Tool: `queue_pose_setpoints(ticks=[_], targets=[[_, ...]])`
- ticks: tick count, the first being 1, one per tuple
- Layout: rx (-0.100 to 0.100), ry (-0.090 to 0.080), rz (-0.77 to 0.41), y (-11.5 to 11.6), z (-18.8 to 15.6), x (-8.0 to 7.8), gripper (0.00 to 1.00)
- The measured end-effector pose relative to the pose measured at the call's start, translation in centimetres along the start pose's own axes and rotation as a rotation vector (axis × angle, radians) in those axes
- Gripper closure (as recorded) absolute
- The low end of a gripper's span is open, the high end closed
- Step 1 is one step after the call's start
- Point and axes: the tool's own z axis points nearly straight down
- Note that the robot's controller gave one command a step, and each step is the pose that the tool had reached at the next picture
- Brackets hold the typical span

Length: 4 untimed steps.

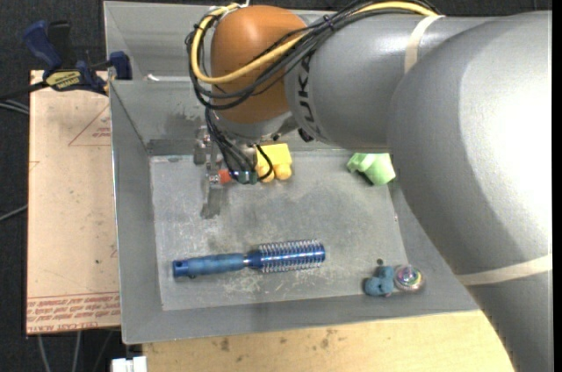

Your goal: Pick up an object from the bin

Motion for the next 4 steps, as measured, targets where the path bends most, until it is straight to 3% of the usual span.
queue_pose_setpoints(ticks=[1,2,3,4], targets=[[-0.001,-0.014,0.055,-7.0,5.3,-0.8,0.00],[-0.003,-0.013,0.049,-6.6,5.2,-0.7,1.00],[-0.002,-0.017,-0.262,-10.0,5.5,-1.1,1.00],[0.000,-0.020,-0.294,-8.2,-8.9,-2.6,1.00]])
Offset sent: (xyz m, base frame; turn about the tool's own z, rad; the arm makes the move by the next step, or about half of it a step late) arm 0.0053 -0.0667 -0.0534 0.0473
